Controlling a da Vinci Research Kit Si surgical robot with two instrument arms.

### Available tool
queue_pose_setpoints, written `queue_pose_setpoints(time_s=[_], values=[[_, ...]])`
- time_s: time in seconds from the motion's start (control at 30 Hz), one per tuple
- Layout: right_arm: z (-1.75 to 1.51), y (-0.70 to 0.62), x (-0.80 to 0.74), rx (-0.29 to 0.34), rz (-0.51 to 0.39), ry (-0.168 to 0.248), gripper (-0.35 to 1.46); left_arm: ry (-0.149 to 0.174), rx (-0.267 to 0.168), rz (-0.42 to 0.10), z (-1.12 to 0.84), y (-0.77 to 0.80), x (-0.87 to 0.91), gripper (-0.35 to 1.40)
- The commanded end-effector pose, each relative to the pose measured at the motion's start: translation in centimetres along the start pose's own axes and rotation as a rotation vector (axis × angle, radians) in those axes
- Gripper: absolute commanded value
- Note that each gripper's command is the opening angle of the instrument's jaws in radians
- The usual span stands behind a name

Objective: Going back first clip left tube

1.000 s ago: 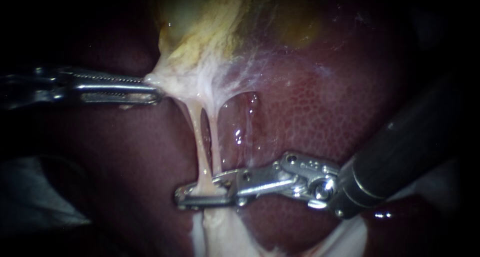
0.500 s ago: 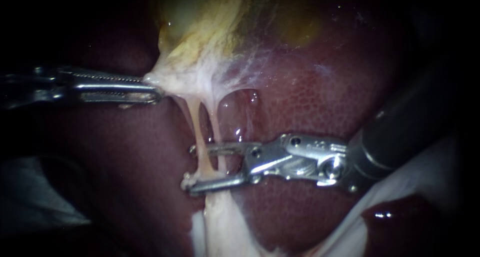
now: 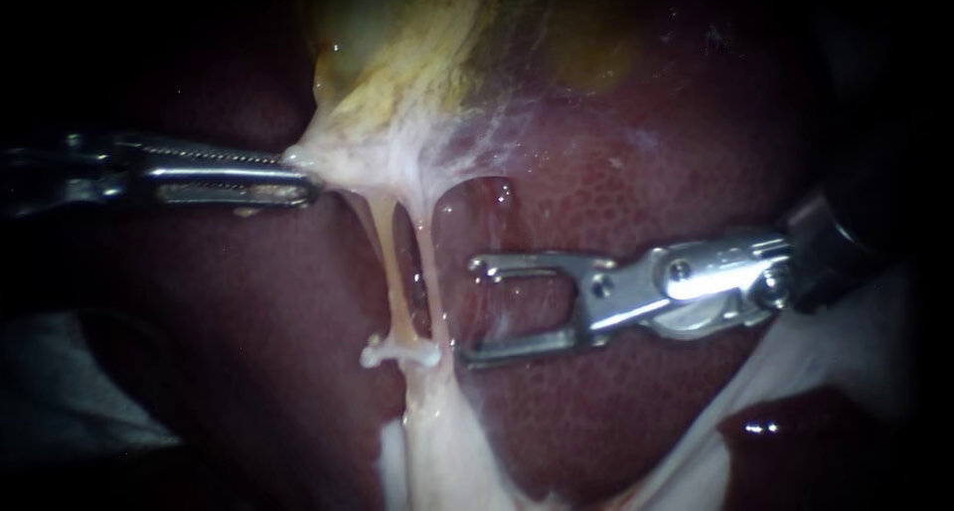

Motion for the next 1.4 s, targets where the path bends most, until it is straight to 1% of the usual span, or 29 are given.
queue_pose_setpoints(time_s=[0.03,0.1,0.17,0.33,0.43,0.53,0.63,0.7,0.83,0.93,1.0,1.13,1.4], values=[[-0.06,0.00,0.00,-0.003,-0.007,-0.012,0.49,0.000,0.003,0.000,0.01,-0.01,-0.01,-0.35],[-0.19,0.00,0.00,-0.009,-0.028,-0.036,0.49,0.000,0.003,0.000,0.01,-0.02,-0.01,-0.35],[-0.31,0.01,0.01,-0.010,-0.034,-0.043,0.50,0.000,0.003,0.000,0.01,-0.03,-0.01,-0.35],[-0.56,0.04,0.03,-0.013,-0.045,-0.045,0.50,0.001,0.003,0.000,0.01,-0.03,-0.01,-0.35],[-0.63,0.05,0.04,-0.012,-0.048,-0.045,0.50,0.001,0.003,0.000,0.03,-0.04,-0.02,-0.35],[-0.66,0.05,0.04,-0.009,-0.055,-0.051,0.50,0.001,0.005,0.002,0.06,-0.05,-0.05,-0.35],[-0.68,0.05,0.03,-0.008,-0.055,-0.051,0.50,0.002,0.010,0.006,0.16,-0.08,-0.12,-0.35],[-0.69,0.04,0.03,-0.008,-0.061,-0.051,0.50,0.004,0.017,0.010,0.25,-0.12,-0.19,-0.35],[-0.72,0.04,0.01,-0.005,-0.068,-0.056,0.50,0.005,0.011,0.004,0.41,-0.22,-0.30,-0.35],[-0.74,0.04,0.00,-0.005,-0.069,-0.063,0.50,0.005,0.008,0.008,0.54,-0.27,-0.36,-0.35],[-0.75,0.04,-0.01,-0.005,-0.069,-0.063,0.50,-0.001,0.006,0.010,0.62,-0.29,-0.39,-0.35],[-0.76,0.04,-0.01,-0.004,-0.069,-0.066,0.50,0.000,0.005,0.006,0.68,-0.31,-0.42,-0.35],[-0.77,0.03,-0.02,-0.003,-0.069,-0.066,0.50,0.000,0.003,0.006,0.69,-0.31,-0.43,-0.35]])
